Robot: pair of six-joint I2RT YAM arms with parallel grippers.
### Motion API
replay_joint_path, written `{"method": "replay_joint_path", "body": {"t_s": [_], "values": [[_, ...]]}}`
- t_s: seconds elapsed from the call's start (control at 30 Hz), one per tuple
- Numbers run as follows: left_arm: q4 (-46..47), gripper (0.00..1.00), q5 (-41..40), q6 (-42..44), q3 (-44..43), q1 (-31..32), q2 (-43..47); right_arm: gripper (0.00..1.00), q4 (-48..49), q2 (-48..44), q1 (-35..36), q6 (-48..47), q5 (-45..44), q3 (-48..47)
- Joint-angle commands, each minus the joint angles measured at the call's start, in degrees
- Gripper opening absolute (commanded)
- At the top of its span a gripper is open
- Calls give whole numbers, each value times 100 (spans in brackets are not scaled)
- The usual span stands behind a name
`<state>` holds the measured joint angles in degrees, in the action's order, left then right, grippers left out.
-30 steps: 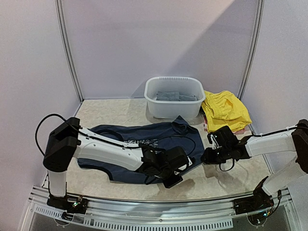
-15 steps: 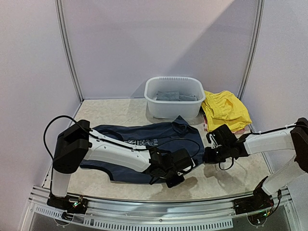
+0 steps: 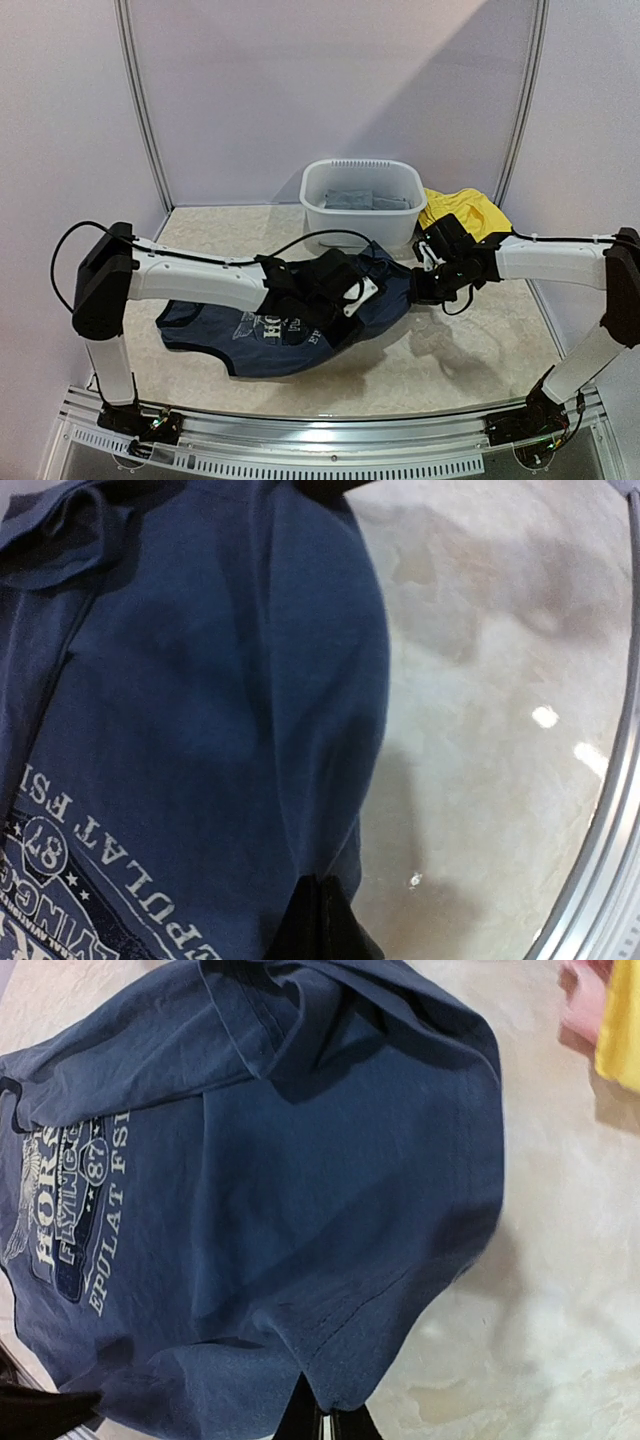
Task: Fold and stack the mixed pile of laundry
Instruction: Adjust the flattened tank top at the center of the board.
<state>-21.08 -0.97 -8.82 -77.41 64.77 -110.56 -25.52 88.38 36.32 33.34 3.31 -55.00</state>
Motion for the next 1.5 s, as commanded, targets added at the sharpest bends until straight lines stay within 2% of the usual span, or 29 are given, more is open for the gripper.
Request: {"method": "replay_joint_path", "body": {"t_s": [0.0, 0.1, 0.27, 0.4, 0.47, 0.6, 0.83, 0.9, 1.0, 1.07, 1.2, 1.47], "values": [[274, 0, 754, -434, 226, -649, 62, 4, -389, 733, -12, -198, -85, -782], [386, 0, 1053, -639, 222, -1017, -76, 8, -540, 1280, -36, -283, -213, -1325], [425, 0, 1168, -1116, -9, -1497, -593, 23, -528, 1957, -313, -449, 71, -2057], [626, 5, 1171, -1379, 81, -1712, -612, 36, -588, 1930, -441, -566, 200, -2345], [585, 7, 989, -1424, 135, -1718, -520, 40, -531, 1712, -439, -633, 199, -2182], [731, 9, 781, -1655, 339, -1732, -403, 43, -206, 1034, -445, -583, 508, -1455], [943, 29, 652, -1851, 844, -1723, -17, 44, 1386, 398, -449, 21, 1640, 414], [939, 35, 497, -1860, 1081, -1707, 260, 51, 1734, 356, -442, 252, 1735, 670], [900, 38, 197, -1862, 1469, -1705, 765, 58, 2181, 424, -445, 436, 1810, 940], [788, 39, -99, -1876, 1690, -1705, 1056, 59, 2458, 521, -443, 582, 1857, 1069], [652, 42, -610, -1993, 2228, -1705, 1673, 57, 2980, 751, -445, 738, 1987, 1233], [517, 47, -1293, -2275, 3236, -1726, 2827, 51, 3208, 1128, -447, 758, 1986, 1229]]}}
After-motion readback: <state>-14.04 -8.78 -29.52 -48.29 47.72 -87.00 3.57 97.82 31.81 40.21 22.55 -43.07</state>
